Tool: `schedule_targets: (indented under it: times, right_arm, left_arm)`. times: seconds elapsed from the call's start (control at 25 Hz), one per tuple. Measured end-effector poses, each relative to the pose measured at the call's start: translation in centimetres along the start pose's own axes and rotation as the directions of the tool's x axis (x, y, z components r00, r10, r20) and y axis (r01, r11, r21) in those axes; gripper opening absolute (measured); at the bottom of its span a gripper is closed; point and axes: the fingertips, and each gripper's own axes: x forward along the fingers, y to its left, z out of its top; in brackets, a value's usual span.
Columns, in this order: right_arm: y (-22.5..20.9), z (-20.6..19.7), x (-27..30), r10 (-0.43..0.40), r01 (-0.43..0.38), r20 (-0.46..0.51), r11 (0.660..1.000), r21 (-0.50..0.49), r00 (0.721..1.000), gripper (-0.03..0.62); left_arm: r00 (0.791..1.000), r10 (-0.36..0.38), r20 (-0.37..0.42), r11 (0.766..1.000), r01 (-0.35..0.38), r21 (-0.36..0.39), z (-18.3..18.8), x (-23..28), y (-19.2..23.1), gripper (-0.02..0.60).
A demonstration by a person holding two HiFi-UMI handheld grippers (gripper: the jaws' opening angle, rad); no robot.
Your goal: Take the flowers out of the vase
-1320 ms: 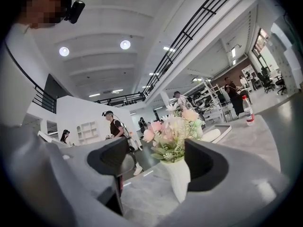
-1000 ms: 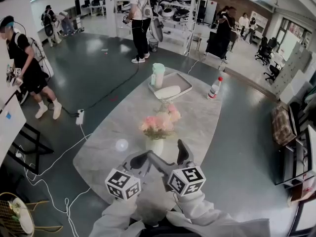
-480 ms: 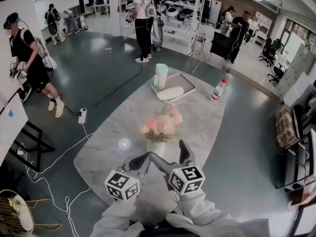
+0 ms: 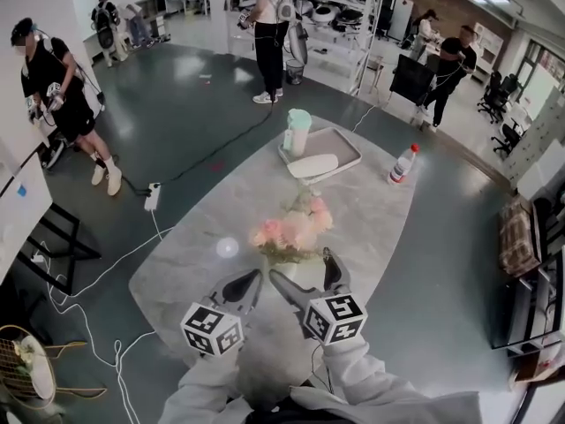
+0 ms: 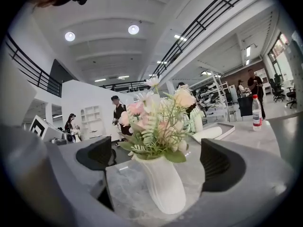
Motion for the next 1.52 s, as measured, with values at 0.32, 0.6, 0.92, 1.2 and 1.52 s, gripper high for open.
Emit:
schedule_targets:
  times: [0.32, 0.6, 0.92, 1.2, 1.52]
  right_arm:
    - [-0.8, 0.3, 2.3, 0.064, -0.064, -0.018, 0.998, -0.028, 0.998, 0.583]
    - [-0.2, 0.2, 4.2, 0.145, -0.148, -0.053, 0.987, -0.061, 0.988, 0.583]
    - [0.4, 0.1, 5.4, 0.217, -0.223, -0.074, 0.970, -0.100, 0.973, 0.581]
    - [-0.3, 0.6, 5.0, 0.186, -0.188, -0.030, 0.976, -0.114, 0.982, 0.326]
    - [-0.2, 0.7, 4.9, 0.157, -0.158, -0.021, 0.976, -0.150, 0.987, 0.177]
  left_arm:
    - [0.997, 0.075, 0.010, 0.997, -0.076, 0.018, 1.7, 2.1, 3.5, 0.002]
    - [0.993, 0.116, 0.014, 0.993, -0.117, 0.023, 3.3, 4.0, 6.5, 0.002]
    - [0.996, 0.090, 0.001, 0.995, -0.090, 0.032, 3.1, 5.7, 6.3, 0.002]
    - [0.996, 0.093, -0.002, 0.995, -0.093, 0.019, 2.4, 5.3, 6.7, 0.002]
    - [0.995, 0.104, 0.003, 0.995, -0.104, 0.001, 2.0, 4.4, 7.1, 0.002]
